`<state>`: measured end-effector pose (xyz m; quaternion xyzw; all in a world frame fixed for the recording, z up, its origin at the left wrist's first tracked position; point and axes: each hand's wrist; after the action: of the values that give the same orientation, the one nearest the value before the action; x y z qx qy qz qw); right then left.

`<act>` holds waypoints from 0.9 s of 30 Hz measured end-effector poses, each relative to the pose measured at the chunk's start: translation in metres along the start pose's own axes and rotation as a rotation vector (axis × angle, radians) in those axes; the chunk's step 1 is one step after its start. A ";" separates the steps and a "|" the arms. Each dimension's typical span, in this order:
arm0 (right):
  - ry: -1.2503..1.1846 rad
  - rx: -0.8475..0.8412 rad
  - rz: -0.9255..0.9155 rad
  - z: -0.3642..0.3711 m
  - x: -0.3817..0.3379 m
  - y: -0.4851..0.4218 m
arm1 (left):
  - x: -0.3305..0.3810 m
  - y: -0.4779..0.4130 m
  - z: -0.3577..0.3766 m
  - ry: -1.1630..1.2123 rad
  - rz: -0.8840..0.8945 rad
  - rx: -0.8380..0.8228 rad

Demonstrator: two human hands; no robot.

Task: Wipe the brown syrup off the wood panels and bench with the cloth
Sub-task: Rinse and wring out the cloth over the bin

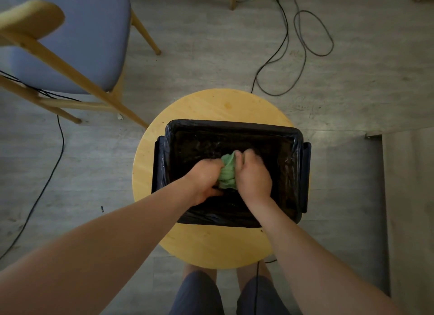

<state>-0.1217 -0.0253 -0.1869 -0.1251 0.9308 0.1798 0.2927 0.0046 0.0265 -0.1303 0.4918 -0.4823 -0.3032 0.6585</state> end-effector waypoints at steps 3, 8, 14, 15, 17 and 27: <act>-0.215 -0.100 0.447 0.002 -0.006 -0.002 | 0.004 -0.002 -0.003 -0.021 -0.091 0.027; -0.476 -0.375 0.512 0.009 -0.028 0.015 | 0.005 -0.011 0.000 0.106 -0.143 -0.115; -0.572 -0.237 -0.069 -0.019 -0.060 0.050 | 0.010 -0.014 -0.012 0.186 -0.111 -0.067; -0.528 -0.211 -0.125 -0.018 -0.062 0.049 | 0.012 -0.014 -0.011 0.190 -0.125 -0.056; -0.419 -0.143 -0.182 -0.013 -0.061 0.044 | 0.015 -0.013 -0.009 0.191 -0.145 -0.057; -0.105 -0.079 0.149 -0.005 -0.019 -0.018 | 0.005 -0.004 0.000 0.134 0.002 0.070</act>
<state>-0.1027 -0.0408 -0.1767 -0.0574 0.9131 0.2437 0.3217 0.0071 0.0210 -0.1320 0.5333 -0.4478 -0.2521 0.6720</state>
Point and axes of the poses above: each hand's wrist, its own y-axis away from the middle knuckle, its own z-axis out of the palm, x = y × z, and after that the axes turned 13 degrees about -y, right-handed
